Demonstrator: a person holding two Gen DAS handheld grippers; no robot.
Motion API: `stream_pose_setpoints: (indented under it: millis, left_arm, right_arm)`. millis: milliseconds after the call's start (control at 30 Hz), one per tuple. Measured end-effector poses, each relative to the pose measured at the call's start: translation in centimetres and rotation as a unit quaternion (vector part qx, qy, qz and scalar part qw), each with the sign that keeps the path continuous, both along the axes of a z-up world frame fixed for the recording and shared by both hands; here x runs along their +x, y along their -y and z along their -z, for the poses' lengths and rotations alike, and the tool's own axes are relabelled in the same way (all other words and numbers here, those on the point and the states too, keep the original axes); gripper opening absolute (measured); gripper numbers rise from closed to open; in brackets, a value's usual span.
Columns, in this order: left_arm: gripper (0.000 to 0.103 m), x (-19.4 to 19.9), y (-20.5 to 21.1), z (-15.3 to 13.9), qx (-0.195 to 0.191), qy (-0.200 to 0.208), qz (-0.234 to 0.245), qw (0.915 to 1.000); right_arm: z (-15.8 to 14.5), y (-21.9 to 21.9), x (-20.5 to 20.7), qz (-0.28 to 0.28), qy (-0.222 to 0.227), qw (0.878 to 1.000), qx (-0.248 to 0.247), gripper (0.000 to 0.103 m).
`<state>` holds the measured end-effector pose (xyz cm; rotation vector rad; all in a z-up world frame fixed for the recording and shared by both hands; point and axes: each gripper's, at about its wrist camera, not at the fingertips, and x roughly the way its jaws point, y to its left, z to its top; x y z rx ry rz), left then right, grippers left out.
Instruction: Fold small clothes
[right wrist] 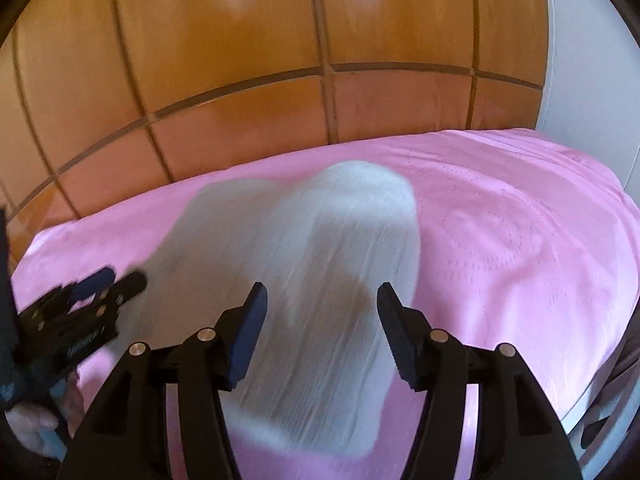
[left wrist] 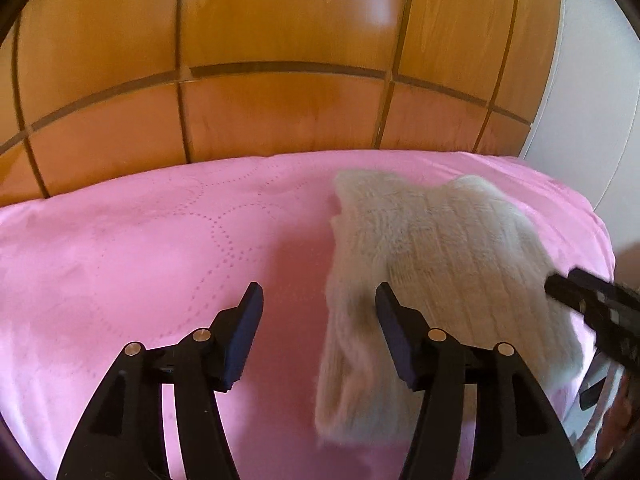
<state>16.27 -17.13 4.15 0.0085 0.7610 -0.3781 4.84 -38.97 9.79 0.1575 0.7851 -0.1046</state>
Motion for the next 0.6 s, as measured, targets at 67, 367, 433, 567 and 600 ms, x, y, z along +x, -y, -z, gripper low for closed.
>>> stream_pose_setpoints:
  millis: [67,367,433,567,600]
  left_arm:
    - [0.058,-0.7,-0.2,-0.2,-0.003,0.008,-0.005,1.0]
    - [0.058,-2.7,-0.6,-0.9,-0.011,0.014,-0.01,0.9998]
    - [0.072,-3.2,-0.5,-1.5,-0.017,0.022,-0.004,0.9996]
    - [0.074,-4.3,0.2,-2.4,-0.009,0.051,0.01,0.9986]
    - [0.074,-4.4,0.3,-2.5,-0.009,0.052,0.013,0.9985]
  right_arm:
    - [0.4,-1.2,-1.7,-0.006,-0.002,1.0,-0.004,0.056]
    - [2.5,-2.6,-3.4,0.006,-0.014,1.0,-0.003,0.056]
    - [2.2,-2.5,-3.8,0.007,-0.013,1.0,0.003,0.056]
    - [1.7,-1.9,-5.0,0.015,-0.006,1.0,0.017,0.057]
    - [1.5,-1.8,-5.3,0.019,-0.004,1.0,0.018,0.057]
